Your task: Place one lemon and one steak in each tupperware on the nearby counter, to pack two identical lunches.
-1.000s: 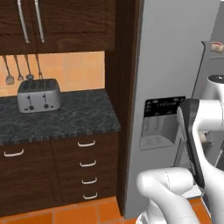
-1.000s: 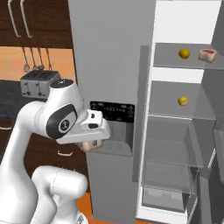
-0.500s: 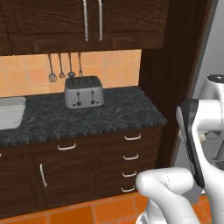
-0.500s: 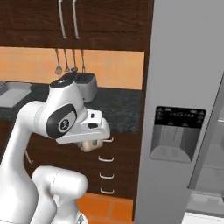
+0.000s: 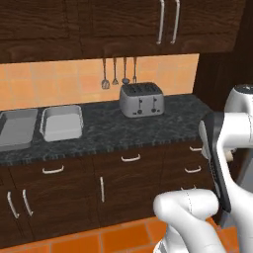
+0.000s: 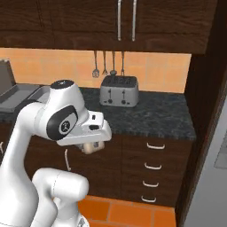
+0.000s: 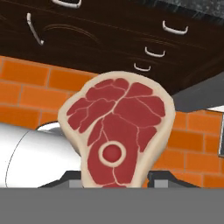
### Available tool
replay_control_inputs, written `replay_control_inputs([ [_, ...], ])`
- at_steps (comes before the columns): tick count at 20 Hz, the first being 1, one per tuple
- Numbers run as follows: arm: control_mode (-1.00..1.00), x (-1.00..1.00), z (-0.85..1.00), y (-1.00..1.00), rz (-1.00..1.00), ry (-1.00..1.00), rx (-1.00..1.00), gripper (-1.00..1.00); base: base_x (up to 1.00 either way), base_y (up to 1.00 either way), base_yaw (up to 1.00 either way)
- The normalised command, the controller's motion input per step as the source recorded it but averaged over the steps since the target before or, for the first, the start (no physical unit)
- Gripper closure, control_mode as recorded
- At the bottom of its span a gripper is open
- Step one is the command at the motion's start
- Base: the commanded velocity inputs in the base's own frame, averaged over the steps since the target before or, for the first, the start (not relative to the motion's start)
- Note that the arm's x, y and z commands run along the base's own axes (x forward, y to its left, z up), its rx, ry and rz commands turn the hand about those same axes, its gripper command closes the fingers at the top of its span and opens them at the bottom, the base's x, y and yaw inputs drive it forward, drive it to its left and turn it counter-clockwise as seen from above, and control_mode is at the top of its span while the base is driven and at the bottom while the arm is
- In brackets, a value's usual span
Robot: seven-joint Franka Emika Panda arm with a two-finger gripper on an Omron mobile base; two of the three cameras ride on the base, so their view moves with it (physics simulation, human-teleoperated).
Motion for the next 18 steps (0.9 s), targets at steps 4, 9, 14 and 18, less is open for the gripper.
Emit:
replay_control_inputs([
  [4,1.00,0.00,0.00,0.00,0.00,0.00,0.00,1.00,0.42,1.00,0.00],
  [9,1.00,0.00,0.00,0.00,0.00,0.00,0.00,1.00,0.64,1.00,0.00],
  [14,1.00,0.00,0.00,0.00,0.00,0.00,0.00,1.00,0.68,0.73,0.01],
  [18,1.00,0.00,0.00,0.00,0.00,0.00,0.00,1.00,0.77,0.09,0.01],
])
